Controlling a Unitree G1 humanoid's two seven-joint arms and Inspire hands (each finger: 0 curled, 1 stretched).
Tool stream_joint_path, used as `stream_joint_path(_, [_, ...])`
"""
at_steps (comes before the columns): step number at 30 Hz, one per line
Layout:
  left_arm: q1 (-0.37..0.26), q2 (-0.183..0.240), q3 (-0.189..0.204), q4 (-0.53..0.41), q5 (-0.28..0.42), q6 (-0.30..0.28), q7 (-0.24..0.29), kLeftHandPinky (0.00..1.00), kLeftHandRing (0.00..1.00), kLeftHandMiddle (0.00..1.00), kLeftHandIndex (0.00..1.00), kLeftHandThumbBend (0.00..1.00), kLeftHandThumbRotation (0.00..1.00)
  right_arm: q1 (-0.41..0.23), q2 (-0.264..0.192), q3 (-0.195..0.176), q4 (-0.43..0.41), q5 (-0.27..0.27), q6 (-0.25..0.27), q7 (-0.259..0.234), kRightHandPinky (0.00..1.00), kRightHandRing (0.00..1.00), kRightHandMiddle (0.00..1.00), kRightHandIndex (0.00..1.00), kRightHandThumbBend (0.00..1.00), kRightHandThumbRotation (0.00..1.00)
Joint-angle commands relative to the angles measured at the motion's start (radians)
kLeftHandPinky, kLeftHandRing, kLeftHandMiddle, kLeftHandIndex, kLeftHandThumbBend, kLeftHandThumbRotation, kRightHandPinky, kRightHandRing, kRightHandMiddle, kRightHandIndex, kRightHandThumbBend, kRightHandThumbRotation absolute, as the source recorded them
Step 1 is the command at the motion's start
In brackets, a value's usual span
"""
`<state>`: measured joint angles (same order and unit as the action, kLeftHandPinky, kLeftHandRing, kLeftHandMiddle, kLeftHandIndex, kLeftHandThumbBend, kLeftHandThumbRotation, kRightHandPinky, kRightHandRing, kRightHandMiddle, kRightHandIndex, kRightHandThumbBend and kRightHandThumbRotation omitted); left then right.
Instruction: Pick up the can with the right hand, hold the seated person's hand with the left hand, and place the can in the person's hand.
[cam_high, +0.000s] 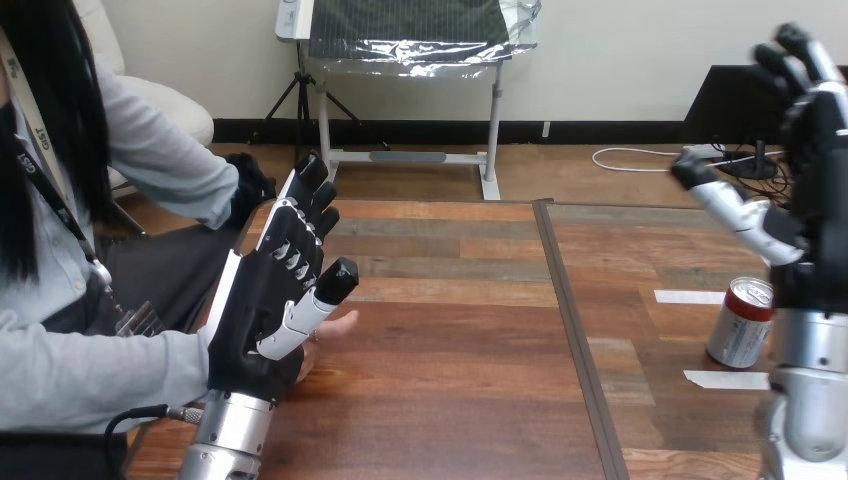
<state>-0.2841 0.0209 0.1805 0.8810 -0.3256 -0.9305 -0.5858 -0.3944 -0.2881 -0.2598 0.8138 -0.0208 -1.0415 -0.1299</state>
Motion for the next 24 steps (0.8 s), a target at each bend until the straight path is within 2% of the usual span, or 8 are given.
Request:
stream_joint_path(1, [-0.063,-0.001,0.005,-0.041,-0.009,-0.003,0.006,0.97,0.98,0.98,0.96,1.00,0.55,-0.075,-0.032,-0.018,0.034,-0.007,-0.022,-0.017,0.83,0.82,0.83,0.85,1.00,0.40])
stream_joint_path(15, [-0.064,0.002,0.008,-0.041,-0.024,-0.003,-0.008,0.97,0.98,0.98,0.97,1.00,0.55,-0.087,-0.061,-0.043,0.092,0.007,-0.014,-0.040,0.92,0.87,0.83,0.86,1.00,0.39])
stream_joint_path(24, [-0.064,0.004,0.008,-0.041,-0.034,-0.003,-0.019,0.97,0.98,0.98,0.96,1.00,0.54,-0.085,-0.081,-0.054,0.126,0.004,0.027,-0.071,0.96,0.89,0.83,0.87,1.00,0.40])
